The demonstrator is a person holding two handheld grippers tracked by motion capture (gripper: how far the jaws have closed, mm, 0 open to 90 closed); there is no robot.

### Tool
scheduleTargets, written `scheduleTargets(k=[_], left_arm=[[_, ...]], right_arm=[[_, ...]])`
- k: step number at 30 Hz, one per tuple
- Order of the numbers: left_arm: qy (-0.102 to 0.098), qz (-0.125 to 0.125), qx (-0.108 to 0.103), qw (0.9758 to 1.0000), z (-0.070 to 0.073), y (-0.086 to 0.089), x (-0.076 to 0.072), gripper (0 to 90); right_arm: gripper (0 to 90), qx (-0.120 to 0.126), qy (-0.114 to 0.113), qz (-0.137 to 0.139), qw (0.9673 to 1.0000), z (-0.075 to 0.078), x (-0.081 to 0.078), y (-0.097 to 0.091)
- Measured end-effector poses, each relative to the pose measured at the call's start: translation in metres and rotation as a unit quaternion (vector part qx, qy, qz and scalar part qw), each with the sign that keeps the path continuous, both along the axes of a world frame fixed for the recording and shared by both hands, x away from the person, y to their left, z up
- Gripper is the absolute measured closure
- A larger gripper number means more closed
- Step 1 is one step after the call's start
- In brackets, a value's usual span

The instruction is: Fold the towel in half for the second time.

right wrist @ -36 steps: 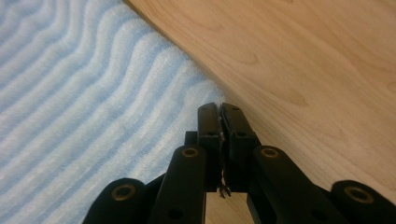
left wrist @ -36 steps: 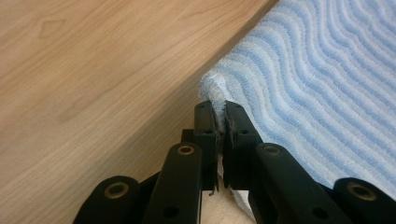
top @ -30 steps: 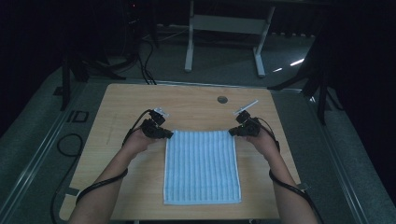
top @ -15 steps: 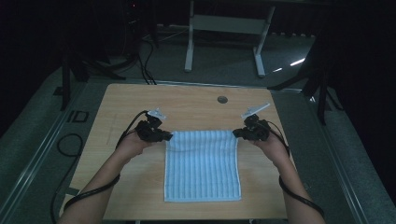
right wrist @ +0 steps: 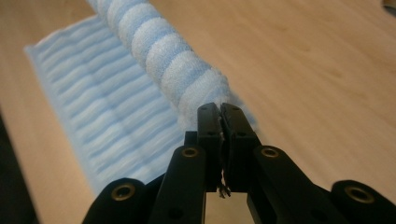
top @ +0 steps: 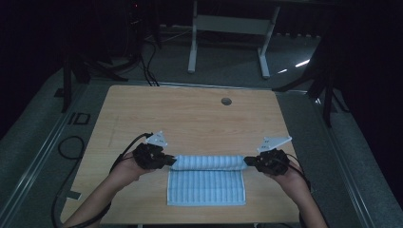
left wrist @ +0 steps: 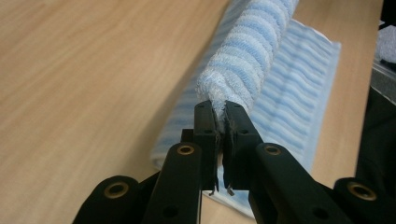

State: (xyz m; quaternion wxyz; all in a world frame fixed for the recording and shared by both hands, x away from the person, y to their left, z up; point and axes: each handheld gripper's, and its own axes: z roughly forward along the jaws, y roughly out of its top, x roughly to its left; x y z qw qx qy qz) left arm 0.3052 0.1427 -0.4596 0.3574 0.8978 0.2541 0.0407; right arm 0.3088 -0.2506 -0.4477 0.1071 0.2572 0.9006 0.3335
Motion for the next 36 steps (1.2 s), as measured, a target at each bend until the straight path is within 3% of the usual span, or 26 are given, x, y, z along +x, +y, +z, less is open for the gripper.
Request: scheduleTargets(k=[4,5,9,10,13,14,15,20,23,29,36], left_arm=[[0.003,-0.006,-0.011,0.9999,0.0,0.005,-0.014,84.3],[0.003,-0.006,-0.011,0.9999,0.0,0.005,-0.014,84.3],[0.021,-0.018,-0.019,0.9994,-0.002,0.008,-0.037,84.0],[0.033,-0.034,-0.021,0.9987,-0.003,0.008,-0.043,82.9],[0.06,-0.07,-0.029,0.9953,-0.006,0.006,-0.059,66.4],[0.059,-0.072,-0.023,0.9954,-0.007,0.005,-0.062,63.9],[0.056,-0.067,-0.012,0.9962,-0.008,0.004,-0.064,60.3],[0.053,-0.044,0.002,0.9976,-0.019,-0.004,-0.056,54.9],[0.058,-0.044,-0.001,0.9973,-0.025,-0.007,-0.052,54.8],[0.067,-0.045,0.01,0.9967,-0.045,-0.02,-0.048,54.2],[0.075,-0.029,0.019,0.9966,-0.067,-0.026,-0.039,54.2]], right_arm=[[86.8,0.011,-0.003,0.009,0.9999,-0.003,-0.024,-0.001],[86.8,0.011,-0.003,0.009,0.9999,-0.003,-0.024,-0.001],[86.7,0.022,0.001,0.015,0.9997,-0.007,-0.05,-0.004],[85.7,0.021,0.007,0.018,0.9996,-0.008,-0.054,-0.005],[74.9,0.031,0.039,0.029,0.9983,-0.015,-0.065,-0.009],[71.3,0.034,0.039,0.026,0.9983,-0.015,-0.068,-0.012],[69.4,0.033,0.038,0.019,0.9985,-0.015,-0.068,-0.013],[69.3,0.034,0.033,0.012,0.9988,-0.02,-0.06,-0.01],[69.3,0.037,0.039,0.018,0.9984,-0.026,-0.055,-0.003],[67.9,0.012,0.054,0.038,0.9977,-0.05,-0.044,0.02],[65.6,-0.012,0.056,0.034,0.9978,-0.07,-0.034,0.03]])
